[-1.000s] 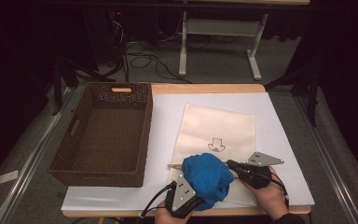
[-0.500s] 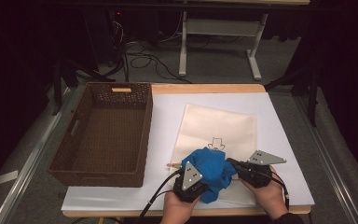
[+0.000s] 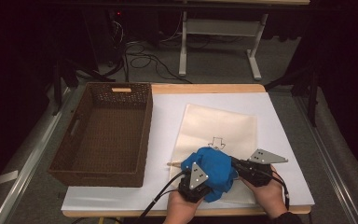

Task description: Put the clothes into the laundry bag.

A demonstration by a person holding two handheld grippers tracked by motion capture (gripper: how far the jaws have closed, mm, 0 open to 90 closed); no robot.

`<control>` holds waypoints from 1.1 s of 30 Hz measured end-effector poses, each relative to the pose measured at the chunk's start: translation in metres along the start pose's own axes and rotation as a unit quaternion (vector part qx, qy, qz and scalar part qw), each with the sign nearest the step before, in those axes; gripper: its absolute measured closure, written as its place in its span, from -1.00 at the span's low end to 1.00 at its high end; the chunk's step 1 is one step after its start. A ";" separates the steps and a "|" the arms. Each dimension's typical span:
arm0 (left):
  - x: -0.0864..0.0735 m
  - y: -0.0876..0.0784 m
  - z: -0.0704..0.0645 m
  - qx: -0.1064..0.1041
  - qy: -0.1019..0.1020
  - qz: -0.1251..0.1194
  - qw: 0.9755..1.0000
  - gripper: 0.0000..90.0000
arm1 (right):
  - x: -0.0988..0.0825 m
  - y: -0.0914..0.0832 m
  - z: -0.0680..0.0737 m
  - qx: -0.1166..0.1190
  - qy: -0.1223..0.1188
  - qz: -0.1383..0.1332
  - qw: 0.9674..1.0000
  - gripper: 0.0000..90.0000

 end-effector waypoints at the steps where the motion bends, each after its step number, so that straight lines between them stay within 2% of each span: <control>1: -0.001 -0.001 0.000 0.003 0.001 -0.004 1.000 0.57 | 0.000 -0.001 0.000 0.001 -0.001 -0.001 1.000 0.97; 2: -0.002 -0.002 -0.001 0.004 0.001 -0.005 1.000 0.47 | -0.001 -0.002 -0.001 0.002 -0.002 -0.003 1.000 0.97; 3: -0.002 -0.004 -0.001 0.005 -0.001 -0.004 1.000 0.28 | -0.001 -0.003 -0.001 0.003 0.001 -0.005 1.000 0.97; 4: -0.001 -0.007 -0.003 0.008 -0.002 -0.005 1.000 0.28 | -0.001 -0.003 -0.001 0.003 0.001 -0.005 1.000 0.97; 5: 0.000 -0.014 -0.007 0.016 -0.001 -0.010 1.000 0.13 | -0.002 -0.004 -0.002 0.007 0.006 -0.006 1.000 0.97; 8: 0.001 -0.023 -0.011 0.027 -0.001 -0.013 1.000 -0.07 | -0.002 -0.004 -0.003 0.009 0.006 -0.009 1.000 0.97; 10: 0.002 -0.034 -0.015 0.033 -0.015 -0.026 0.999 -0.13 | -0.002 -0.005 -0.002 0.010 0.008 -0.009 1.000 0.97; 11: 0.002 -0.042 -0.018 0.036 -0.027 -0.042 0.998 -0.19 | -0.002 -0.006 -0.002 0.010 0.008 -0.010 1.000 0.97; 12: 0.002 -0.042 -0.018 0.036 -0.027 -0.042 0.998 -0.19 | -0.002 -0.006 -0.002 0.010 0.008 -0.010 1.000 0.97; 13: 0.002 -0.046 -0.022 0.030 -0.023 -0.052 0.998 -0.12 | -0.002 -0.006 -0.002 0.010 0.007 -0.010 1.000 0.97; 14: 0.002 -0.046 -0.022 0.030 -0.023 -0.052 0.998 0.11 | -0.002 -0.006 -0.002 0.010 0.007 -0.010 1.000 0.97; 15: 0.003 -0.046 -0.024 0.024 -0.013 -0.056 0.998 0.44 | -0.001 -0.005 -0.002 0.011 0.007 -0.010 1.000 0.97; 16: 0.003 -0.044 -0.025 0.021 -0.003 -0.058 0.998 0.44 | -0.001 -0.005 -0.002 0.011 0.007 -0.010 1.000 0.97; 17: 0.006 -0.034 -0.023 0.013 -0.001 -0.041 0.999 0.70 | -0.001 -0.005 -0.001 0.011 0.005 -0.011 1.000 0.97; 18: 0.006 -0.034 -0.023 0.013 -0.001 -0.041 0.999 0.73 | -0.001 -0.005 -0.001 0.011 0.005 -0.011 1.000 0.97; 22: 0.012 -0.014 -0.014 0.023 0.007 -0.022 0.999 0.75 | 0.000 -0.005 -0.002 0.011 0.008 -0.013 1.000 0.97; 23: 0.014 -0.004 -0.009 0.027 0.003 -0.011 1.000 0.75 | 0.000 -0.006 -0.002 0.012 0.012 -0.014 1.000 0.97; 25: 0.014 0.000 -0.007 0.027 0.003 -0.006 1.000 0.75 | 0.000 -0.006 -0.003 0.011 0.010 -0.015 1.000 0.97; 26: 0.013 0.009 -0.003 0.035 0.005 0.008 0.999 0.75 | 0.000 -0.006 -0.003 0.010 0.011 -0.015 1.000 0.97; 28: 0.012 0.016 0.001 0.037 -0.008 0.019 0.999 0.75 | 0.000 -0.006 -0.003 0.010 0.011 -0.015 1.000 0.97; 32: 0.009 0.023 0.007 0.048 -0.009 0.033 0.998 0.74 | 0.001 -0.007 -0.003 0.010 0.011 -0.018 1.000 0.97; 33: 0.010 0.025 0.011 0.053 -0.017 0.034 0.998 0.73 | 0.002 -0.008 -0.003 0.012 0.013 -0.020 1.000 0.97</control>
Point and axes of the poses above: each handheld gripper's, and its own axes: y roughly forward along the jaws, x roughly out of its top, z roughly to its left, the point moved 4 cm from there along y, roughly forward along the jaws, and after that the axes turned 2 degrees about -y, right-handed, at the moved point
